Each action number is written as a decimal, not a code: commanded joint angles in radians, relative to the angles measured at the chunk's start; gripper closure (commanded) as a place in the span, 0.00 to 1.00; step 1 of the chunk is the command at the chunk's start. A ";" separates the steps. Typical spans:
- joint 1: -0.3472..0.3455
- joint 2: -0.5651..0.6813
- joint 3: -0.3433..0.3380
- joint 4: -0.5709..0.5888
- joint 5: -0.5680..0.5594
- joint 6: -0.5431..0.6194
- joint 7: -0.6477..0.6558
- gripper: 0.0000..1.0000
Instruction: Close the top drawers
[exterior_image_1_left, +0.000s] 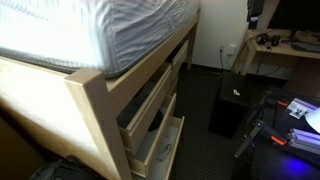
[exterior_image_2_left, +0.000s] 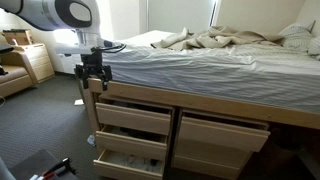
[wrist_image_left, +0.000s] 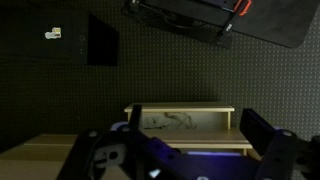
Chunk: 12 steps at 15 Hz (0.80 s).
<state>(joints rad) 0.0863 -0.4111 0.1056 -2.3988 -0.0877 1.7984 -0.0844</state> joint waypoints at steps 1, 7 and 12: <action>0.009 0.001 -0.007 0.001 -0.003 -0.002 0.003 0.00; -0.034 0.165 -0.044 0.209 0.058 -0.047 0.076 0.00; -0.125 0.328 -0.159 0.351 0.077 0.042 0.143 0.00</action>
<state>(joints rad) 0.0210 -0.2110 0.0017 -2.1505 -0.0378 1.8160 0.0400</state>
